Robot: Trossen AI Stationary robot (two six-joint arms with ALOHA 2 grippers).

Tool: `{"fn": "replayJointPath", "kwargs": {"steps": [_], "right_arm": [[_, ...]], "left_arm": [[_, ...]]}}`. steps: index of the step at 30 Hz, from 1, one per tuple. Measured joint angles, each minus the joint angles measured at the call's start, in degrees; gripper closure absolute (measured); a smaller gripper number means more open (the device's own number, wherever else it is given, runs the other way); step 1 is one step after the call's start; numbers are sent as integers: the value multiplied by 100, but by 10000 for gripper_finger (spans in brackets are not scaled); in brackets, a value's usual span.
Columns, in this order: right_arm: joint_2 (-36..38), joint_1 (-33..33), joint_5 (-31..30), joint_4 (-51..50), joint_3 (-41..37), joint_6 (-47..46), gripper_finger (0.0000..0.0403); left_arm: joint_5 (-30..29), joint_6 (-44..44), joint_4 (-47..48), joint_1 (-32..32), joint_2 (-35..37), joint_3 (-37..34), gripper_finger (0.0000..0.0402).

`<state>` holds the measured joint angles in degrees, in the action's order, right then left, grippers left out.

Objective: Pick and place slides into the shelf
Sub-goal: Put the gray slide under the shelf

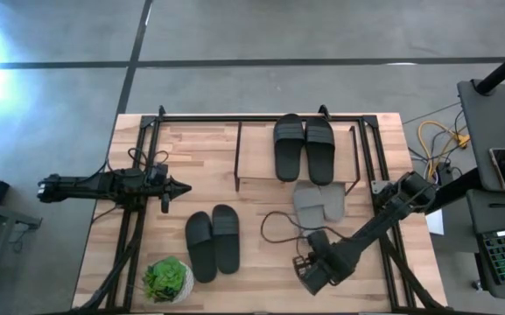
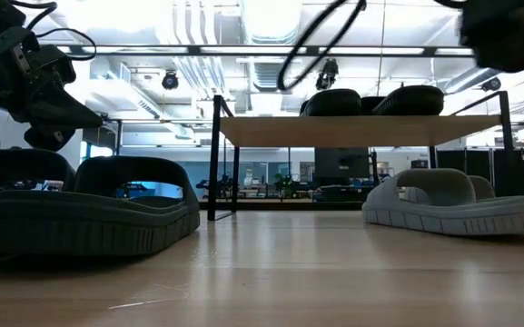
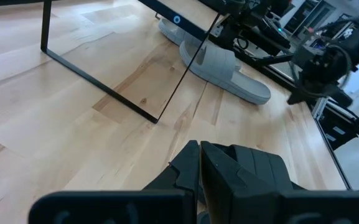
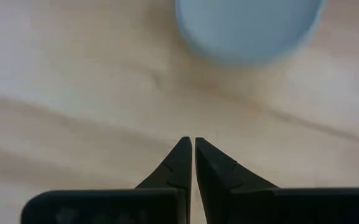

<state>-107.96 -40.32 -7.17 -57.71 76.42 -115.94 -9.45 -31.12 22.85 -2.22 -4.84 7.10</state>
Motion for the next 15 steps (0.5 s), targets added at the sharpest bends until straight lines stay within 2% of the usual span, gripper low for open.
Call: {"fn": "replayJointPath", "kwargs": {"steps": [7,15], "right_arm": [[-2,214,-40,93,-298,104,390],[-2,652,-55,190,-622,848,390]], "left_arm": [[0,0,0,0,0,-1,402],[0,0,0,0,0,0,402]]}}
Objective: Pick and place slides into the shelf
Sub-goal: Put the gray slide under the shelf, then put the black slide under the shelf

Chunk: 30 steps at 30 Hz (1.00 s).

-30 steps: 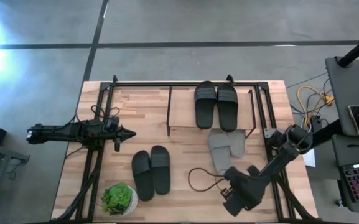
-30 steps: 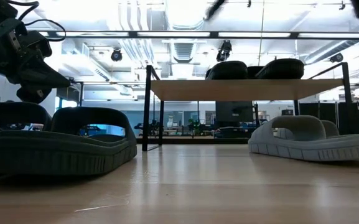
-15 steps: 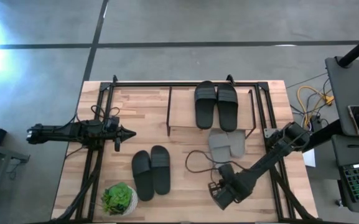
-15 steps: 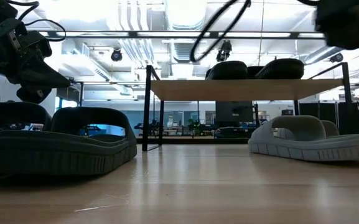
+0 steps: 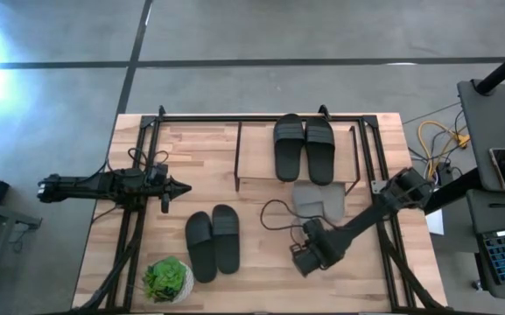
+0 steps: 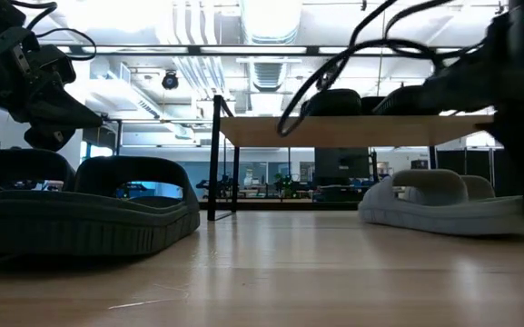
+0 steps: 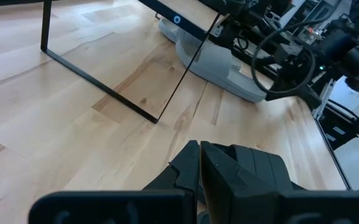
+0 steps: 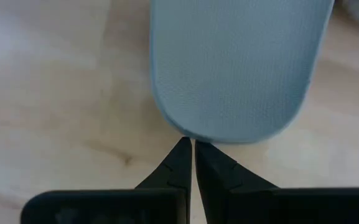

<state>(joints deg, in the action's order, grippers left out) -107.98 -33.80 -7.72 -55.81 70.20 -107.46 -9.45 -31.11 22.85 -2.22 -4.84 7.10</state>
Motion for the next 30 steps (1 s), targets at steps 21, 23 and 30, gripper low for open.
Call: {"fn": "replayJointPath", "kwargs": {"steps": [21,23,30], "right_arm": [[15,934,-602,455,-260,1303,390],[54,772,-677,474,-143,1338,390],[188,-7,-1705,358,333,1626,390]], "left_arm": [[0,-1,0,-1,0,-1,402],[0,0,0,0,0,-1,402],[0,0,0,-1,-2,-1,402]]}}
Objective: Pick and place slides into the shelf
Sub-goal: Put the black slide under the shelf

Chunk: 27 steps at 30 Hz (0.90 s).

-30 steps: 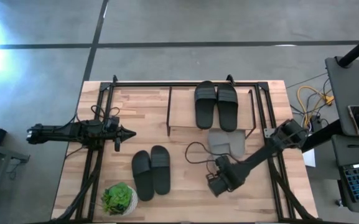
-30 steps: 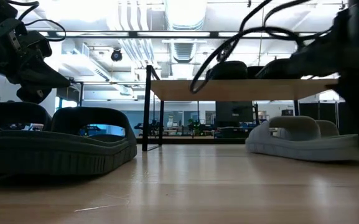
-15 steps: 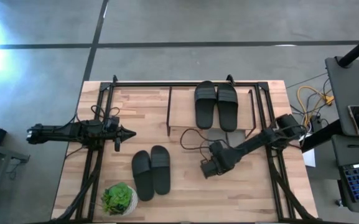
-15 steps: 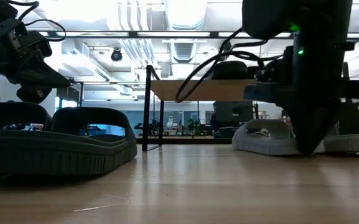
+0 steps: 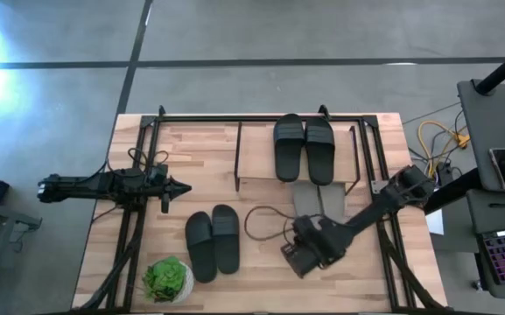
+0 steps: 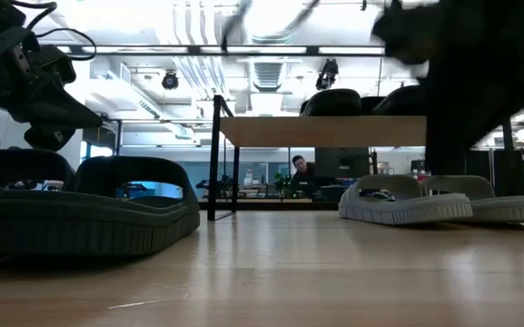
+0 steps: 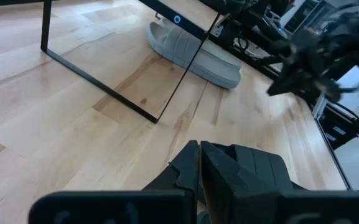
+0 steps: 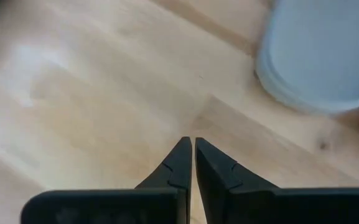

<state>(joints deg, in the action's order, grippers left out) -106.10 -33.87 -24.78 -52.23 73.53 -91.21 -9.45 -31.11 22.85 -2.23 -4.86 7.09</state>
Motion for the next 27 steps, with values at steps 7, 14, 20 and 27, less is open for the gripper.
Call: {"fn": "replayJointPath", "kwargs": {"steps": [7,14,20,27], "right_arm": [[36,-800,-1695,24,618,696,390],[-79,-861,-1765,68,1149,1638,390],[-79,-848,-2153,77,1389,1763,390],[-79,-850,-2351,556,1421,1632,390]], "left_arm": [[0,0,0,-1,0,0,402],[0,0,0,1,2,2,402],[0,0,0,0,1,0,402],[0,0,0,1,0,0,402]]}}
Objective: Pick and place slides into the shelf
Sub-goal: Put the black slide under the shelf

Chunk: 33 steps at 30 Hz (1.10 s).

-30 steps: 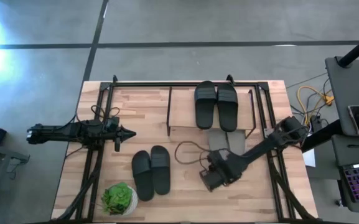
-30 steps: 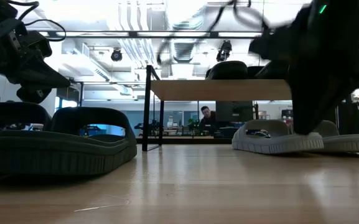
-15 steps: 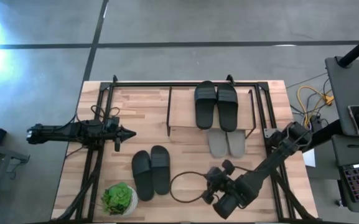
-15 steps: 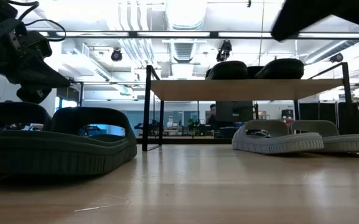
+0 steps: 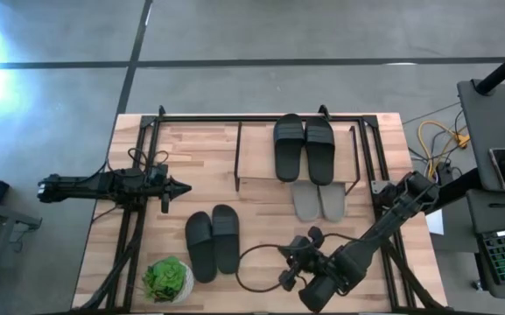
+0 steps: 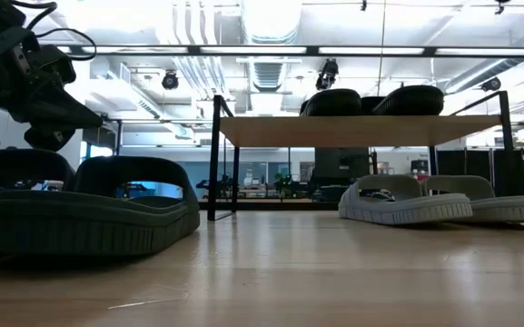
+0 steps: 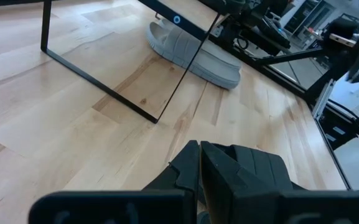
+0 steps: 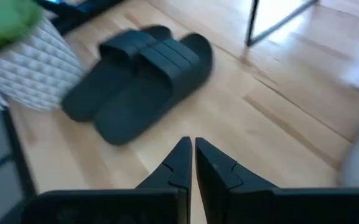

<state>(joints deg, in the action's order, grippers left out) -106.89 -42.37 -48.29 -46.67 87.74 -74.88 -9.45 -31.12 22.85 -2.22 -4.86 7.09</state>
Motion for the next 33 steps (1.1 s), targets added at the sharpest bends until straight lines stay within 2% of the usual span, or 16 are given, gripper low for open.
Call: {"fn": "replayJointPath", "kwargs": {"steps": [6,12,17,23,33], "right_arm": [[0,15,-147,894,0,506,390],[0,121,-124,945,-13,552,390],[-2,313,190,1009,-22,-163,390],[-2,467,181,1626,-14,263,390],[-2,893,176,1608,-11,-658,393]], "left_arm": [[0,-2,0,0,0,1,402],[0,0,0,-2,2,2,402],[0,0,0,0,0,2,402],[0,0,0,0,0,2,402],[0,0,0,0,1,0,402]]}}
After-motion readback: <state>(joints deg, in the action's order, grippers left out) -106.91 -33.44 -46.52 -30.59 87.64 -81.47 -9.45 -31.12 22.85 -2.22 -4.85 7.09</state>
